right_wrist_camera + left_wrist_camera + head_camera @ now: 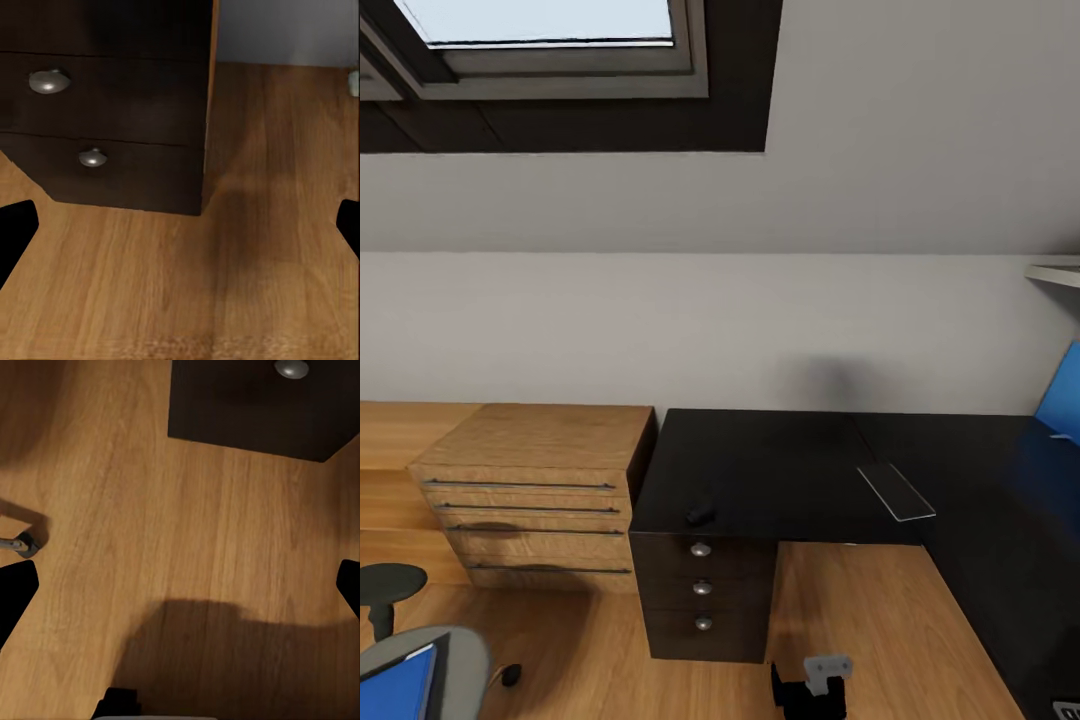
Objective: In the bedroom, organize the workspace by keeping the computer under the desk, ensuring the monitor is on the desk, placing the keyboard on the desk next to the monitor, placing the mouse on the desk next to the keyboard, moving the folder from the swivel chair onto the desk next to the mouse, stacking the notebook on top of the folder with the pen on top of the notebook, and positioning the swivel chair next to the desk.
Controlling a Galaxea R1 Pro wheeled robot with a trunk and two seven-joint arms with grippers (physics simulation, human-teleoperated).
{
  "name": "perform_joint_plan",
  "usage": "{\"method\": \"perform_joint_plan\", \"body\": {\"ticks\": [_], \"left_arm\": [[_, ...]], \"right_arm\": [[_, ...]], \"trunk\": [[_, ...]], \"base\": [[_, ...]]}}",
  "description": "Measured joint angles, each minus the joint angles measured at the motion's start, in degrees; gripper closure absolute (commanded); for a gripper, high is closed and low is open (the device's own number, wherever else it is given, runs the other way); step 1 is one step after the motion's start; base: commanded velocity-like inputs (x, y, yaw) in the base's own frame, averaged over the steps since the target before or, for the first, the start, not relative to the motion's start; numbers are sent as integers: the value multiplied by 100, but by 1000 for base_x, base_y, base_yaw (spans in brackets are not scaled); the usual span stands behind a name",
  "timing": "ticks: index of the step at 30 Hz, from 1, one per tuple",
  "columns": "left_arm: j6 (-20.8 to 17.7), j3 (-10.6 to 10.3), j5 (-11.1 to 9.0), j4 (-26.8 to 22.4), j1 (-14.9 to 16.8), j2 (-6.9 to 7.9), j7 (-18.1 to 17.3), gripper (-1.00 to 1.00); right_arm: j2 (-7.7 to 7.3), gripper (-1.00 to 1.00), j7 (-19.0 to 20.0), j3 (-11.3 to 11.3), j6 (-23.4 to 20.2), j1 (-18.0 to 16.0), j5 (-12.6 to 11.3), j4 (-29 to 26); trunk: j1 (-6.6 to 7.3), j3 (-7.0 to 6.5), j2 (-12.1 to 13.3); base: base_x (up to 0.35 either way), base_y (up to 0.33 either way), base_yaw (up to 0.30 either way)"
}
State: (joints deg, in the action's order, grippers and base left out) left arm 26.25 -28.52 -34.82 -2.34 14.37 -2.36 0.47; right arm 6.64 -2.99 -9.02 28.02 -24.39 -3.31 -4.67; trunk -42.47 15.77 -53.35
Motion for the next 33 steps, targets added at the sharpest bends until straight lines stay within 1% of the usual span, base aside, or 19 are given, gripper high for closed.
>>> {"method": "perform_joint_plan", "body": {"ticks": [2,4,6,8,9,10,11,13,14,16,18,22,23,24,26,27,29,33], "left_arm": [[0,0,-2,0,0,0,0,-100],[0,0,-4,0,0,0,0,-100],[0,0,-5,0,0,0,1,-100],[0,0,-31,0,0,0,1,-100],[0,0,-43,0,0,0,1,-100],[-1,0,-71,0,0,0,1,-100],[0,0,-86,0,0,0,-1,-100],[-1,0,-142,0,0,0,-2,-100],[0,0,-150,0,0,0,-3,-100],[-1,0,-168,0,0,0,-5,-100],[0,-3,-173,0,0,0,-6,-100],[0,-8,-179,0,0,-5,-7,-100],[0,-8,-180,0,0,-6,-7,-100],[0,-9,-180,0,0,-7,-7,-100],[0,-11,-181,0,0,-8,-7,-100],[0,-12,-181,0,0,-8,-9,-100],[0,-15,-180,0,0,-8,-8,-100],[0,-17,-182,-1,-1,-8,-7,-100]], "right_arm": [[9,-100,-104,-9,-294,-3,3,-168],[12,-100,-209,-7,-1204,-8,13,-934],[6,-100,-233,3,-1756,-8,12,-1401],[0,-100,-254,4,-2785,-11,18,-2269],[0,-100,-260,2,-3002,-11,19,-2484],[3,-100,-270,-8,-3389,-12,24,-2867],[6,-100,-274,-13,-3576,-11,24,-3068],[15,-100,-284,-28,-4181,-12,25,-3744],[17,-100,-285,-31,-4317,-11,22,-3911],[26,-100,-283,-46,-4711,-11,18,-4443],[37,-100,-282,-58,-4826,-10,16,-4674],[149,-100,-274,-122,-4994,-10,35,-5337],[161,-100,-272,-153,-5004,-10,37,-5413],[178,-100,-266,-257,-5014,-10,39,-5543],[173,-100,-243,-733,-4995,-6,19,-5962],[167,-100,-237,-822,-4984,-4,11,-6053],[168,-100,-231,-916,-4909,1,-9,-6087],[173,-100,-242,-943,-4511,12,-100,-5830]], "trunk": [[0,0,0],[0,-1,0],[0,0,0],[0,-1,0],[0,0,0],[0,-1,0],[0,-1,0],[0,-1,0],[0,0,0],[0,-1,0],[0,0,0],[0,0,0],[1,0,0],[1,0,0],[3,0,-1],[3,0,0],[3,2,0],[2,24,0]], "base": [[9,-1,0],[4,-1,0],[2,0,0],[1,0,0],[0,0,0],[0,0,0],[0,0,0],[0,0,0],[0,0,0],[0,0,0],[0,0,0],[19,0,0],[139,0,0],[235,0,0],[293,0,0],[305,0,5],[290,0,62],[224,0,140]]}}
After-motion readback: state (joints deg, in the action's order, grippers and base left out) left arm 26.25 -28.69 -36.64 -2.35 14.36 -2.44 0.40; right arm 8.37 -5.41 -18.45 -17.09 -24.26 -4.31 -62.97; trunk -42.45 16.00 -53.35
